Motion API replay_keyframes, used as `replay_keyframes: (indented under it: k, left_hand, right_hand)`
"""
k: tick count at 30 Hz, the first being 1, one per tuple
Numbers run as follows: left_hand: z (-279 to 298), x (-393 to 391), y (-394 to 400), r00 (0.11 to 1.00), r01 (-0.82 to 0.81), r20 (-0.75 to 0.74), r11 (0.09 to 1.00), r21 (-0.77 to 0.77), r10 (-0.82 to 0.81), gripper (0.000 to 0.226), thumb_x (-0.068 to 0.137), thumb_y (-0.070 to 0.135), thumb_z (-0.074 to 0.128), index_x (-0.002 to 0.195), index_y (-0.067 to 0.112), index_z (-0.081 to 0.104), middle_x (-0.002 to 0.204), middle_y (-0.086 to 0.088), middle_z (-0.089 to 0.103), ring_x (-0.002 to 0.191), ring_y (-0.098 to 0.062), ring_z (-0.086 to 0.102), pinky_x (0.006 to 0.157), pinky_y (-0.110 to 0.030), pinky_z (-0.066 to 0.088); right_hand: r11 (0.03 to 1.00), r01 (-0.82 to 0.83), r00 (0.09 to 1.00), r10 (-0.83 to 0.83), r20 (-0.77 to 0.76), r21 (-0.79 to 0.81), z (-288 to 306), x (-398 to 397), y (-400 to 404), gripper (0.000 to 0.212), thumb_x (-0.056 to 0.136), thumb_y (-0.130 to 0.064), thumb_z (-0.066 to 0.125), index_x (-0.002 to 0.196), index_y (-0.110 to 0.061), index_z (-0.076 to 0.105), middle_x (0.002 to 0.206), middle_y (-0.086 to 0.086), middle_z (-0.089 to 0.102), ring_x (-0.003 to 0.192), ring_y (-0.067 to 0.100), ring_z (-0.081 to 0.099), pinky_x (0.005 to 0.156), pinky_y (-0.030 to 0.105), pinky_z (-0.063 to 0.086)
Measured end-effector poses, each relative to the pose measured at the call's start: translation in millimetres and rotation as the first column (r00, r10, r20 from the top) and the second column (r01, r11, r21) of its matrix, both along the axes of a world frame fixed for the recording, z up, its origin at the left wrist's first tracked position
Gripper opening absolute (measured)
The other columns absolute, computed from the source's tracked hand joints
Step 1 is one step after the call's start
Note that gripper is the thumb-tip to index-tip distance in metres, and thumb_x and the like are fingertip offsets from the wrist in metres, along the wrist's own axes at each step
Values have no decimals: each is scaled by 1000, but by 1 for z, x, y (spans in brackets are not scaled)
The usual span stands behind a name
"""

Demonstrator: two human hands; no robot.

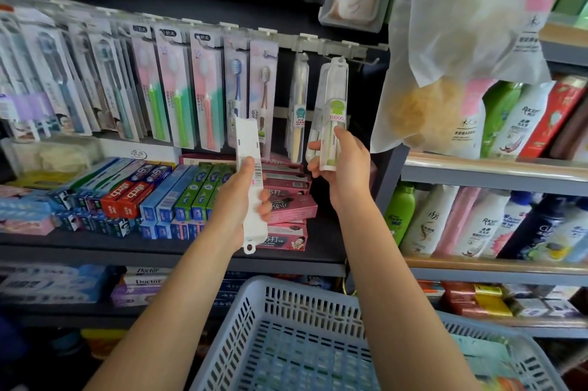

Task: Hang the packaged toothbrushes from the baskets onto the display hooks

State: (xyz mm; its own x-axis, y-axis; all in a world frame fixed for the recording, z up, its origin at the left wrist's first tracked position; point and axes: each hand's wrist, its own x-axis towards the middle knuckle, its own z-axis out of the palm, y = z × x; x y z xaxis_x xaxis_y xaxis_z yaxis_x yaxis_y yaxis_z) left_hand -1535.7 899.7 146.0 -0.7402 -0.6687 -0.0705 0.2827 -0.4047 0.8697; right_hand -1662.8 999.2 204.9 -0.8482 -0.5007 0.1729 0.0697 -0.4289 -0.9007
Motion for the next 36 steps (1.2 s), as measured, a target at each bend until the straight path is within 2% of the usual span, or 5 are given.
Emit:
replay_keyframes:
  k: [14, 19, 26, 31, 36]
  left_hand:
    - [2, 5, 13, 999, 40, -24, 999, 10, -40, 49, 100, 61, 41, 111, 16, 58, 64, -3, 54, 47, -15, 45, 48, -26, 38]
    - [-4, 17, 16, 996, 30, 91, 973, -229, -10, 27, 99, 33, 58, 121, 18, 63, 88, -2, 66, 70, -14, 59, 65, -27, 49]
    - [-17, 33, 16, 963, 81, 247, 757, -648, 108, 50, 80, 14, 83, 119, 39, 64, 114, 19, 70, 105, -2, 66, 88, -24, 53]
    - [-25, 40, 13, 934, 164, 315, 585, -795, 167, 56, 80, 14, 84, 130, 32, 64, 113, 26, 63, 96, 19, 58, 78, 1, 39]
    - [-42, 35, 18, 846, 89, 266, 368, -925, 463, 52, 82, 28, 82, 131, 27, 66, 125, 6, 62, 119, -13, 53, 103, -33, 40]
  right_hand:
    - [951, -10, 973, -61, 222, 308, -41, -15, -11, 46, 97, -55, 58, 111, -11, 56, 97, 11, 73, 70, 20, 72, 65, 32, 61]
    - [925, -63, 968, -35, 249, 375, -52, -1, 0, 41, 98, -49, 61, 97, -8, 58, 81, 6, 68, 60, 16, 61, 58, 29, 49]
    - [962, -83, 995, 93, -28, 261, -55, 36, 27, 50, 99, -60, 47, 103, -15, 69, 78, 3, 68, 48, 14, 44, 46, 27, 32]
    - [960, -87, 996, 91, 0, 265, -64, 38, 38, 61, 99, -67, 39, 97, -15, 71, 69, 8, 54, 45, 14, 38, 45, 27, 29]
    - [947, -68, 995, 86, -44, 314, -85, 45, 43, 20, 99, -30, 65, 102, -10, 67, 77, 9, 69, 58, 21, 61, 52, 30, 49]
